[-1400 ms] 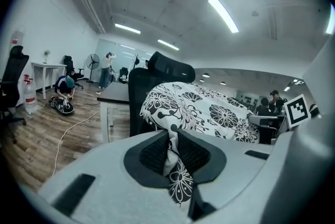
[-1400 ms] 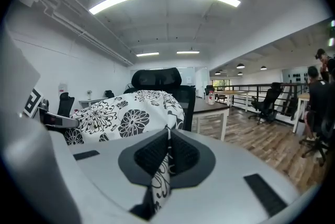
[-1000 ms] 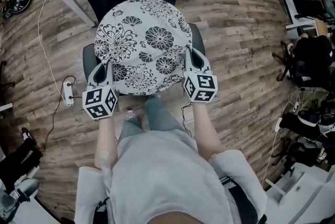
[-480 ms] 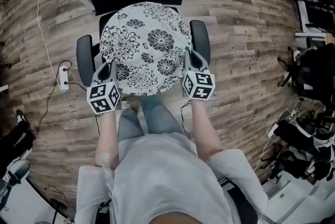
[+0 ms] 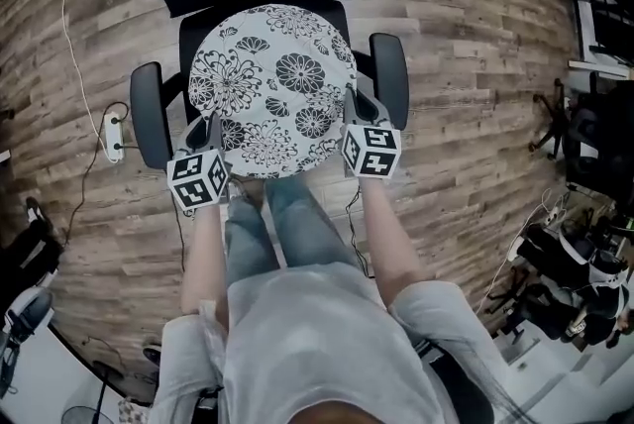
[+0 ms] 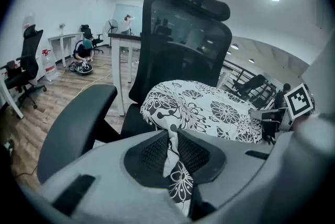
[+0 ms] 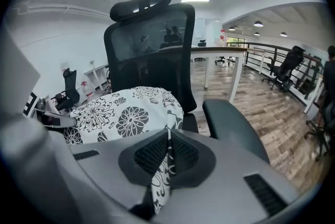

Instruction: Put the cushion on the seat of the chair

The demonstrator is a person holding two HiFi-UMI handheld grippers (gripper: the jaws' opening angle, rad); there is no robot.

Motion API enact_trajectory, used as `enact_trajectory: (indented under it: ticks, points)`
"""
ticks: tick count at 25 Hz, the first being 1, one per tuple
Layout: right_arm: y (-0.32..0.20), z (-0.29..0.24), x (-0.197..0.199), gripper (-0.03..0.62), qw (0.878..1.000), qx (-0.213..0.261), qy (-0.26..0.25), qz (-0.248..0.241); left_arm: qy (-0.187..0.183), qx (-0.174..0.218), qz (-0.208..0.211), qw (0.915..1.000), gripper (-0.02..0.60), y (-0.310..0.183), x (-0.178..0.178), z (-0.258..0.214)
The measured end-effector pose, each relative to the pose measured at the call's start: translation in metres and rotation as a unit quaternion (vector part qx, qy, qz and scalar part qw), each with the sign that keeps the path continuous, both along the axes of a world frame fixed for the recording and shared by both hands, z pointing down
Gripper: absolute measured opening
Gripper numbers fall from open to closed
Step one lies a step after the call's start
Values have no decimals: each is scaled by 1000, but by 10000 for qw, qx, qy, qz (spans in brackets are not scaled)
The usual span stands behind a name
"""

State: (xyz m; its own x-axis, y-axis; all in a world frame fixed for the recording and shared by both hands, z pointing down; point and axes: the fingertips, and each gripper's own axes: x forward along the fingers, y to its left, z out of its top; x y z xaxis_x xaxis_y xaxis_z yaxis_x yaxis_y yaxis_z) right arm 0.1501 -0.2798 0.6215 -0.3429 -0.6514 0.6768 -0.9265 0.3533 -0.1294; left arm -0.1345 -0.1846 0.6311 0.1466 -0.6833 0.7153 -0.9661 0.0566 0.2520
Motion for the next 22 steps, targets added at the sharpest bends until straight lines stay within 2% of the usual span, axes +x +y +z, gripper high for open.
enact_trajectory:
  ticks: [7, 11, 15, 22]
  points:
    - [-3, 48, -5, 17, 9990, -295, 223, -247, -41, -327, -2, 9995, 35, 1, 0, 44]
    - [-11, 76, -4, 17, 9984, -490, 184, -214, -137, -515, 87, 9985, 35, -4, 2, 68]
    - [-15, 98, -6, 17, 9974, -614, 262, -277, -264, -625, 292, 9973, 35, -6, 5, 85]
    - [-25, 131, -13, 17, 9953, -715, 398, -525, -403, -731, 287, 9961, 35, -17, -5, 112]
